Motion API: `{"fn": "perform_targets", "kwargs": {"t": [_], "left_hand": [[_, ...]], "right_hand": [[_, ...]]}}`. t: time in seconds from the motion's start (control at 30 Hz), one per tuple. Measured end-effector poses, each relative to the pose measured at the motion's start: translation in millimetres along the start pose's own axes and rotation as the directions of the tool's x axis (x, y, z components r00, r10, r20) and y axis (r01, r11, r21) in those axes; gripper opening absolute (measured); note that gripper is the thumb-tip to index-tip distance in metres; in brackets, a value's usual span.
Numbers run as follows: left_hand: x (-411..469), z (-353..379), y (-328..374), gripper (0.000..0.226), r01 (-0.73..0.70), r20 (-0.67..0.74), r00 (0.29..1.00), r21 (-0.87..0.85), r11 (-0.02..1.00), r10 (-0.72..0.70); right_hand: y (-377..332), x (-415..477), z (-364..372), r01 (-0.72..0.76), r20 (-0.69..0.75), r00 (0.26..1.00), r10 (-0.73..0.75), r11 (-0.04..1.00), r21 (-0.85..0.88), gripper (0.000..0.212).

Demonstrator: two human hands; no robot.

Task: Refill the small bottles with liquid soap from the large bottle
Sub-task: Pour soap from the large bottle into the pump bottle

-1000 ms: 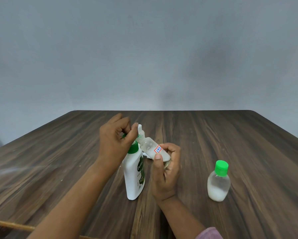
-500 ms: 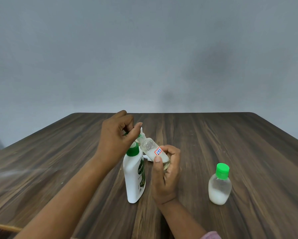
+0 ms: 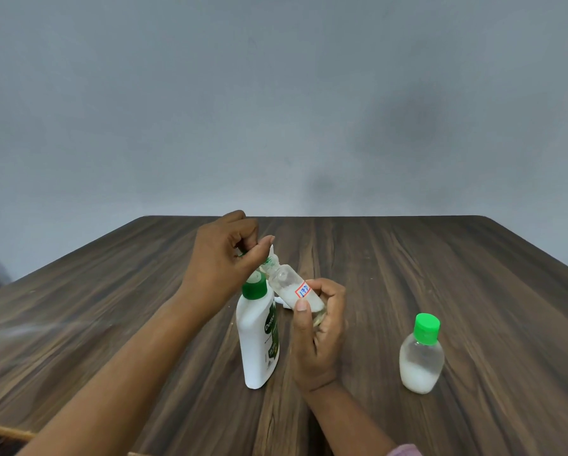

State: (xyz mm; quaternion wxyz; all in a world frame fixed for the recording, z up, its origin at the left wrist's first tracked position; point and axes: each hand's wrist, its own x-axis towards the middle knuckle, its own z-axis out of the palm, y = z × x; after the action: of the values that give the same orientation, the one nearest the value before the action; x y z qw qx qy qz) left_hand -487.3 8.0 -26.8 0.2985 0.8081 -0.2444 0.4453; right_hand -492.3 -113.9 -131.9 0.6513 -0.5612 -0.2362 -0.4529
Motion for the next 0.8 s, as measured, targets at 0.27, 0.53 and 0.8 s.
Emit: {"fn": "perform_targets", "kwargs": {"t": [0.27, 0.53, 0.8], "left_hand": [[-15, 12, -3, 0.037, 0.092, -0.082, 0.991, -0.160, 0.983, -0.106], [-7, 7, -1, 0.039, 0.034, -0.047, 0.998, -0.027, 0.999, -0.035], [-16, 12, -1, 0.037, 0.052, -0.126, 0.990, -0.102, 0.993, -0.065]], "right_hand": [[3, -2, -1, -0.007, -0.034, 0.999, 0.007, 1.000, 0.004, 0.015], [0, 0, -1, 0.004, -0.006, 1.000, -0.004, 1.000, -0.005, 0.014], [0, 0, -1, 0.013, -0.030, 0.999, -0.013, 1.000, -0.001, 0.017]]}}
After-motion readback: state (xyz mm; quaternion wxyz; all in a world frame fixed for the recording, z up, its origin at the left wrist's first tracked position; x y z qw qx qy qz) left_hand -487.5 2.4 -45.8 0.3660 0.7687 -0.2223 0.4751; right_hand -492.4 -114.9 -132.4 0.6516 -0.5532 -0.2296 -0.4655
